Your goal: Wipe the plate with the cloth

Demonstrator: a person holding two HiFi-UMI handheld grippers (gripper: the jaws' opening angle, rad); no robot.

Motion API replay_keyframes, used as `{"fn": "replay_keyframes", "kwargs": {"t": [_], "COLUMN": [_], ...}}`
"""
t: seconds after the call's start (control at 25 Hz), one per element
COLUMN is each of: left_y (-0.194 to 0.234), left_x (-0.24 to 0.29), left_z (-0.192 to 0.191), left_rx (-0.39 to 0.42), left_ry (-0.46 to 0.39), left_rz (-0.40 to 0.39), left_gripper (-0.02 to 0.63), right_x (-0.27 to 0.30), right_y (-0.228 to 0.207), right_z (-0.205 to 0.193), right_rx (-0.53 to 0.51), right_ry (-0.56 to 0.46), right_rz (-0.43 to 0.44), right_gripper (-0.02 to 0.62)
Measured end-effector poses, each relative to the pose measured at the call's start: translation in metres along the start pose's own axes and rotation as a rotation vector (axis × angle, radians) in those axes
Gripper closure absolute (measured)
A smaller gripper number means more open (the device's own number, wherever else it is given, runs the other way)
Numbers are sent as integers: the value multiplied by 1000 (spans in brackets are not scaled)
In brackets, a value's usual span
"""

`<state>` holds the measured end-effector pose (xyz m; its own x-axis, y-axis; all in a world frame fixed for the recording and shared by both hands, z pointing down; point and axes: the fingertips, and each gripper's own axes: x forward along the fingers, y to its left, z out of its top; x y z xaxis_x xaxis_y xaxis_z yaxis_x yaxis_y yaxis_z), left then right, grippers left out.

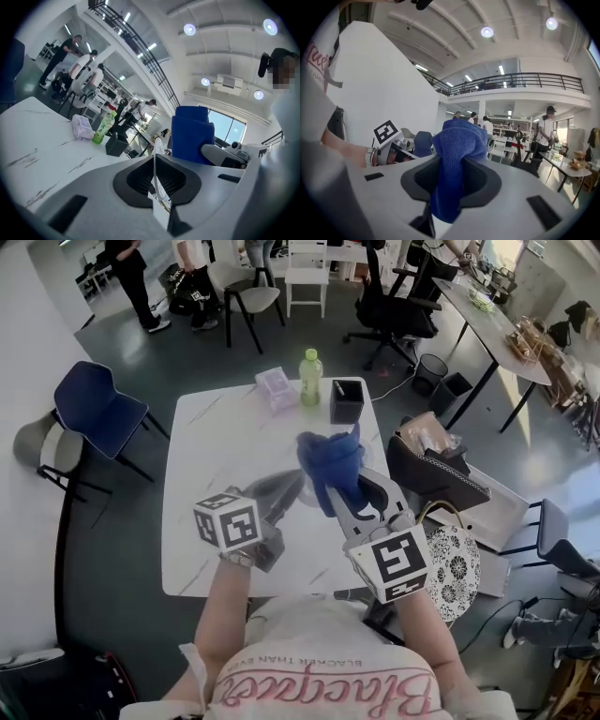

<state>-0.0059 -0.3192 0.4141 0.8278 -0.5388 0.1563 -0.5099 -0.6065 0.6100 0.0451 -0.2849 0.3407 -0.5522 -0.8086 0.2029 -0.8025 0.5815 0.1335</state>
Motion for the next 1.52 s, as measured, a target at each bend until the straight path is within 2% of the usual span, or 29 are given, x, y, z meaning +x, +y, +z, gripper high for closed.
{"fn": "replay_keyframes", "kwargs": {"t": [0.24,0.4,0.6,0.96,1.12,1.28,1.52], "left_y": [-10,-13,-13,-12,-9,-7,-4], "left_x": [-11,-10,-10,-12,-15,-15,-10], "left_z": [6,6,6,9,8,9,10], "left_rx": [-1,-1,4,10,-1,-16,-36], "left_ry": [-19,-21,-25,-29,-34,-42,-49], "left_rz": [-24,-28,-27,-25,-25,-19,-14], "left_gripper": [591,591,591,591,591,591,591], "right_x": [17,23,25,6,-10,-25,-21], "right_y": [25,12,-17,-85,-93,-74,-19], "right_z": [-4,-9,-16,-22,-22,-6,-5], "right_rx": [-157,-216,-210,-166,-122,-84,-84], "right_ry": [63,87,100,130,112,47,39], "right_rz": [40,-1,-69,-267,-321,-292,-150], "right_gripper": [497,497,497,497,497,496,497]}}
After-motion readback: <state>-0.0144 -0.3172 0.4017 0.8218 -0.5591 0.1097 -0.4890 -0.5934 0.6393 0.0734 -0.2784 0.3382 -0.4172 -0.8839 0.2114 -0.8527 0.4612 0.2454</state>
